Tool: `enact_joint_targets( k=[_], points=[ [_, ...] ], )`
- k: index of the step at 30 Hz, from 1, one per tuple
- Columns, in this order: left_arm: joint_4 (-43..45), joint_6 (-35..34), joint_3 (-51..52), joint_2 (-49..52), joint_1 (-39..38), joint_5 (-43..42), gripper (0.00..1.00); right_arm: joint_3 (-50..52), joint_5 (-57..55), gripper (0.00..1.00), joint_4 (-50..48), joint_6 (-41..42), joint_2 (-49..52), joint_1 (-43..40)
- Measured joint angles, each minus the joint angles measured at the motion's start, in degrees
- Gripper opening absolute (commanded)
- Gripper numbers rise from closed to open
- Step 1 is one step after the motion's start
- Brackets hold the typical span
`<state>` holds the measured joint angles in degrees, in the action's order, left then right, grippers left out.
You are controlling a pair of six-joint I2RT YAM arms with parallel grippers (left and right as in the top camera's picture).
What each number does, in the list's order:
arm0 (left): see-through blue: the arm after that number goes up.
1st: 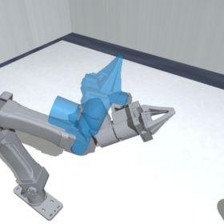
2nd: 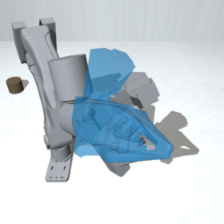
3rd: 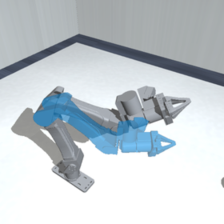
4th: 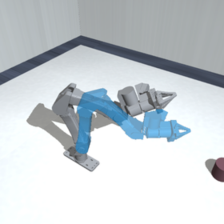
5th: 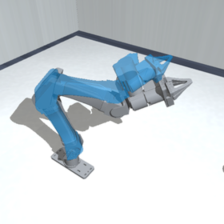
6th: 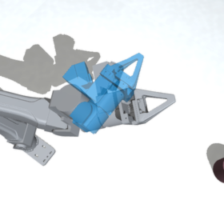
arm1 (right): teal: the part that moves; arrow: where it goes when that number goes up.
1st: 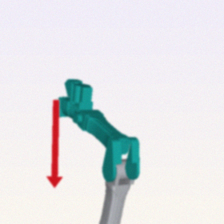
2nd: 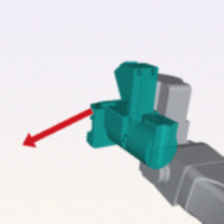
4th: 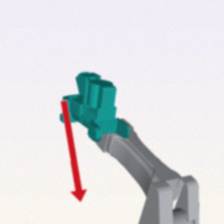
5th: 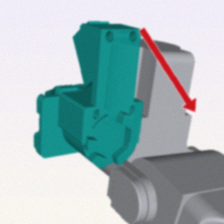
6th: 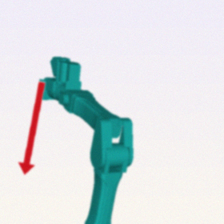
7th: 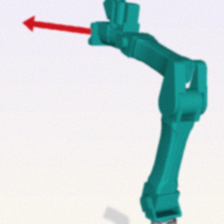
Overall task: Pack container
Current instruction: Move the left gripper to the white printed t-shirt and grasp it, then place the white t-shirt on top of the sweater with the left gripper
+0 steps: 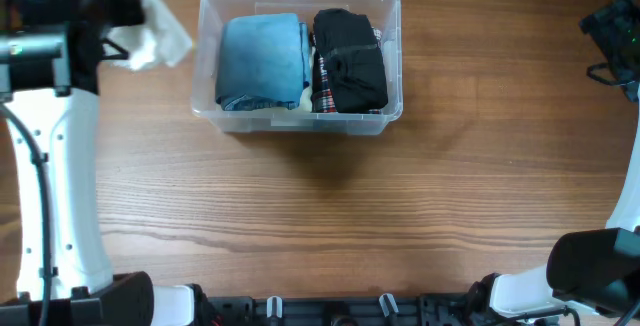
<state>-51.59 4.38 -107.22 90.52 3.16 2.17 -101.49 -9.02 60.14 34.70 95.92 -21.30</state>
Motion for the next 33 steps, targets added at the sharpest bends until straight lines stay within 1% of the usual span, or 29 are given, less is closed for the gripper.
enact_joint_targets(
  k=[3, 7, 16, 17, 18, 19, 20, 21, 26, 27, 28, 29, 30, 31, 33],
  points=[
    [-0.3, 1.9, 0.0, 0.6, -6.6, -1.0, 0.04, 0.0, 0.0, 1.00, 0.0, 0.0, 0.0, 0.0],
    [-0.3, 3.1, 0.0, 3.7, -11.7, -1.3, 0.04, 0.0, 0.0, 1.00, 0.0, 0.0, 0.0, 0.0],
    [0.3, 3.5, 0.0, 19.1, -15.2, -1.3, 0.04, 0.0, 0.0, 1.00, 0.0, 0.0, 0.0, 0.0],
    [0.4, 3.5, 0.0, 19.5, -15.5, -1.3, 0.13, 0.0, 0.0, 1.00, 0.0, 0.0, 0.0, 0.0],
    [0.7, 3.5, 0.0, 19.8, -15.8, -1.3, 0.47, 0.0, 0.0, 1.00, 0.0, 0.0, 0.0, 0.0],
    [0.8, 3.3, 0.0, 20.2, -16.3, -1.3, 0.79, 0.0, 0.0, 1.00, 0.0, 0.0, 0.0, 0.0],
    [0.8, 3.9, 0.0, 20.7, -17.0, -1.3, 1.00, 0.0, 0.0, 1.00, 0.0, 0.0, 0.0, 0.0],
    [0.8, 3.9, 0.0, 21.0, -17.7, -1.3, 1.00, 0.0, 0.0, 1.00, 0.0, 0.0, 0.0, 0.0],
    [-0.3, 2.9, 0.0, 21.1, -20.6, -1.3, 0.99, 0.0, 0.0, 1.00, 0.0, 0.0, 0.0, 0.0],
    [-0.7, 1.8, 0.0, 21.0, -21.1, -1.4, 0.89, 0.0, 0.0, 1.00, 0.0, 0.0, 0.0, 0.0],
    [-1.3, 0.5, 0.0, 20.8, -21.2, -1.5, 0.62, 0.0, 0.0, 1.00, 0.0, 0.0, 0.0, 0.0],
    [-1.6, -1.2, 0.0, 20.1, -21.2, -1.5, 0.33, 0.0, 0.0, 1.00, 0.0, 0.0, 0.0, 0.0],
    [-1.6, -2.6, 0.0, 18.9, -21.1, -1.5, 0.15, 0.0, 0.0, 1.00, 0.0, 0.0, 0.0, 0.0],
    [-1.6, -4.1, 0.0, 17.6, -21.1, -1.5, 0.04, 0.0, 0.0, 1.00, 0.0, 0.0, 0.0, 0.0],
    [-1.3, -7.8, 0.0, 15.0, -20.9, -1.6, 0.04, 0.0, 0.0, 1.00, 0.0, 0.0, 0.0, 0.0]
  ],
)
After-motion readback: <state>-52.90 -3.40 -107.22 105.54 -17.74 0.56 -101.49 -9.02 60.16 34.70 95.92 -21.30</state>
